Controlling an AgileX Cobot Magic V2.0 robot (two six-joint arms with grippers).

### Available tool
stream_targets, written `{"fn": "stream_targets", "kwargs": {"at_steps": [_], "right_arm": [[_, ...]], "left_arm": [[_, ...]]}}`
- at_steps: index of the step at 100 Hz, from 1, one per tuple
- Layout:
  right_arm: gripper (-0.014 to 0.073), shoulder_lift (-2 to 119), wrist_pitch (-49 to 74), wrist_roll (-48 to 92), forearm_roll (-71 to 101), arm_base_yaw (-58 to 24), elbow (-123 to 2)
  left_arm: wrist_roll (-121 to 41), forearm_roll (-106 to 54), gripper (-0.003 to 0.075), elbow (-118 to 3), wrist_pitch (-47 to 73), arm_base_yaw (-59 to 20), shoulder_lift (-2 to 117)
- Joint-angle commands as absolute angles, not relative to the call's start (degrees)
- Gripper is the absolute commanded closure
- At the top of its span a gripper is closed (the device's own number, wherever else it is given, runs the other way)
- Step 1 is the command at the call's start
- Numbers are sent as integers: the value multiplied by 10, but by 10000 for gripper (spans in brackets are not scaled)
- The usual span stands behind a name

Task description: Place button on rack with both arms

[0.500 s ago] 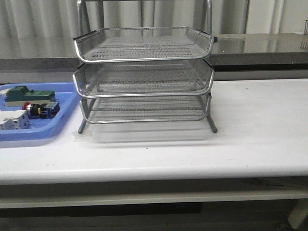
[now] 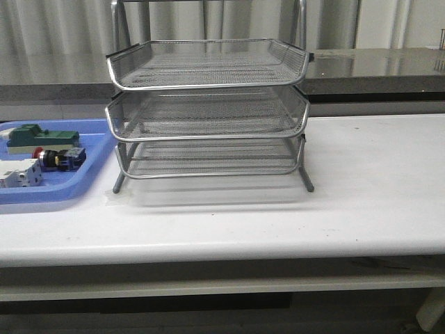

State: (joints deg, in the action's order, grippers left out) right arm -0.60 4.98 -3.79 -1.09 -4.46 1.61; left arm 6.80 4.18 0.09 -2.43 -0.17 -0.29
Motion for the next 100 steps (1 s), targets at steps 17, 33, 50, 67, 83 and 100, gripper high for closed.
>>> {"fn": "stream_targets", "kwargs": {"at_steps": [17, 33, 50, 67, 83, 100], "right_arm": [[660, -15, 0, -36, -10, -41, 7], [660, -15, -26, -36, -10, -41, 6], [660, -15, -51, -36, -8, -41, -5], [660, -5, 20, -36, 15, -41, -69], [660, 43, 133, -36, 18, -41, -163], [660, 123, 240, -36, 26, -41, -256]], "left_arm": [[73, 42, 716, 28, -67, -2, -22], [73, 42, 716, 28, -67, -2, -22], [73, 42, 716, 28, -67, -2, -22], [73, 42, 716, 28, -67, -2, -22], [73, 42, 716, 28, -67, -2, -22], [73, 42, 716, 28, -67, -2, -22]]}}
